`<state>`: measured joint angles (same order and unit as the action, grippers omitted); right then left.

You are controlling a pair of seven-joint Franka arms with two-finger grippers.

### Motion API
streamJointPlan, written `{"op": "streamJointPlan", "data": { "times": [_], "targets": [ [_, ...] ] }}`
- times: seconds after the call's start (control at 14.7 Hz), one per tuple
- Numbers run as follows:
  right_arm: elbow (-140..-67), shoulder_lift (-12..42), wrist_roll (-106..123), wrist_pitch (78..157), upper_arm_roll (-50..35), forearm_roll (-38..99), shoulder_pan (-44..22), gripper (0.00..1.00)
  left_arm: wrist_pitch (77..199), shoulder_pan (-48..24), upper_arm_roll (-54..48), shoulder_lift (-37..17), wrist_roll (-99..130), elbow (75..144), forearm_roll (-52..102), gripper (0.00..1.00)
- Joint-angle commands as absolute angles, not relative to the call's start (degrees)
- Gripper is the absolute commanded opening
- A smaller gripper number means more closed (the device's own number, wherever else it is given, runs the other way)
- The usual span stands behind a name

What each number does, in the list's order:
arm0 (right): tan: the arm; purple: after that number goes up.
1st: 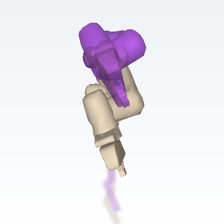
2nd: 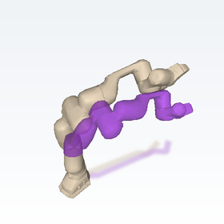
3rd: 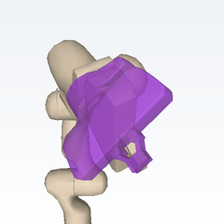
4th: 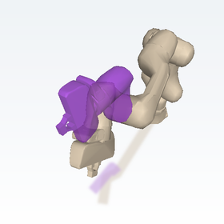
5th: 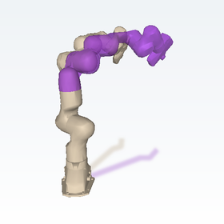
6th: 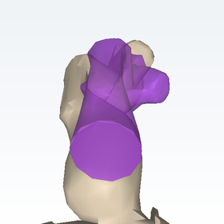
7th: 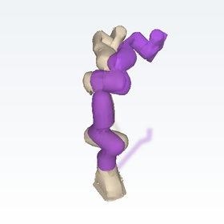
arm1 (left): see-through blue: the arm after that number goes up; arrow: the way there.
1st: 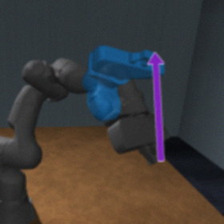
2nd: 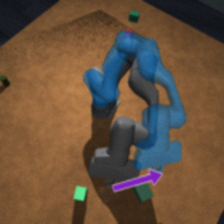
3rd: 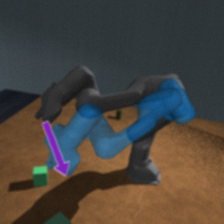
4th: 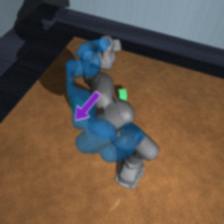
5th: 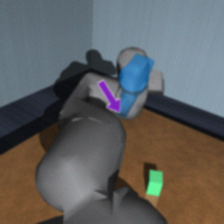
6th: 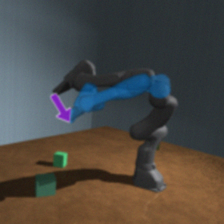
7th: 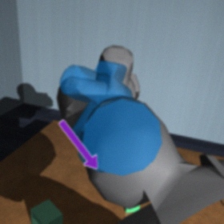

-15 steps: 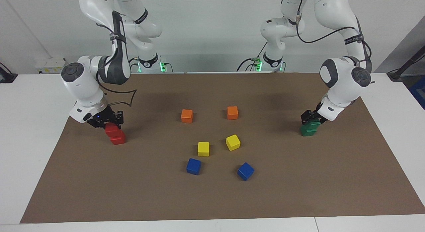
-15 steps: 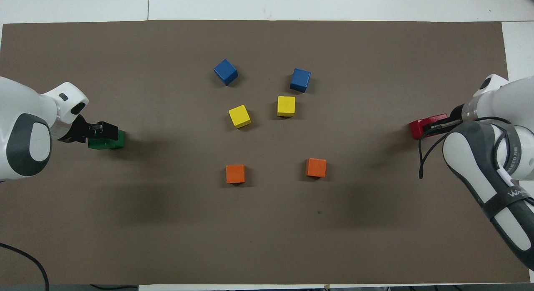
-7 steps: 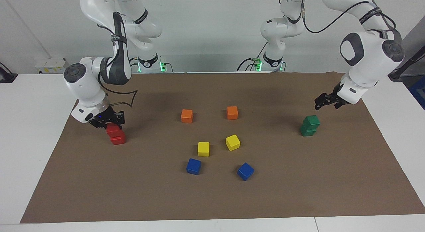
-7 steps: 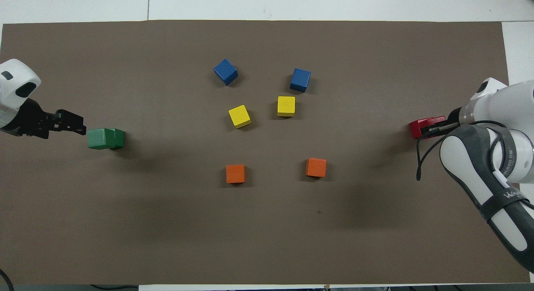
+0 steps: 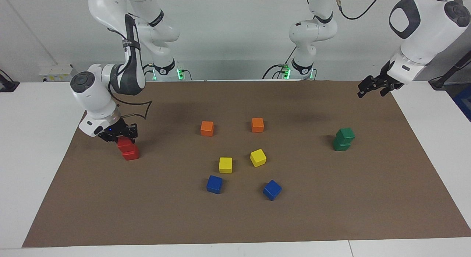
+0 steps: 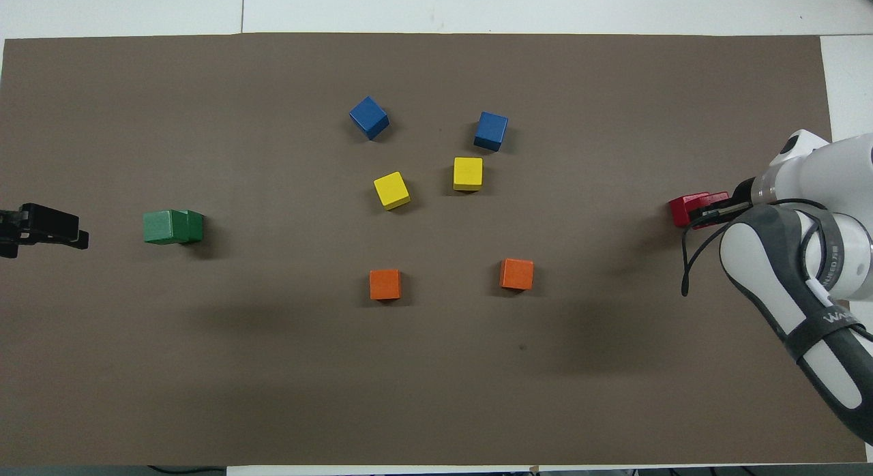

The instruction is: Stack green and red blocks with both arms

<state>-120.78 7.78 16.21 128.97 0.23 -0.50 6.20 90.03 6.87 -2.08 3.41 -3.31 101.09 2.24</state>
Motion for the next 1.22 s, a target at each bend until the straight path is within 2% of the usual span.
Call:
{"op": "streamJointPlan", "data": {
  "times": [0.0,0.14,0.41,0.61,1.15],
  "targets": [
    [-121.73,7.29,16.7,130.52,-0.35,-0.7,7.12,0.0,87.2,5.55,-2.46,3.08,-3.34,98.98,1.42,1.0],
    [-121.73,7.82,16.61,130.95,-0.35,-0.7,7.21,0.0,85.61,3.96,-2.37,2.11,-3.34,95.9,0.09,1.0],
    [-122.17,8.35,16.61,132.28,-0.35,-0.7,7.21,0.0,87.63,3.25,-2.46,0.8,-3.43,95.1,0.09,1.0],
    [-122.17,8.35,16.52,132.36,-0.35,-0.7,7.12,0.0,85.36,3.16,-2.55,-1.93,-3.34,91.76,0.0,1.0],
    [-122.17,8.35,15.47,132.45,-0.35,-0.62,6.68,0.0,83.67,2.29,-2.64,0.09,-2.81,94.48,-0.44,1.0]
  ]
}}
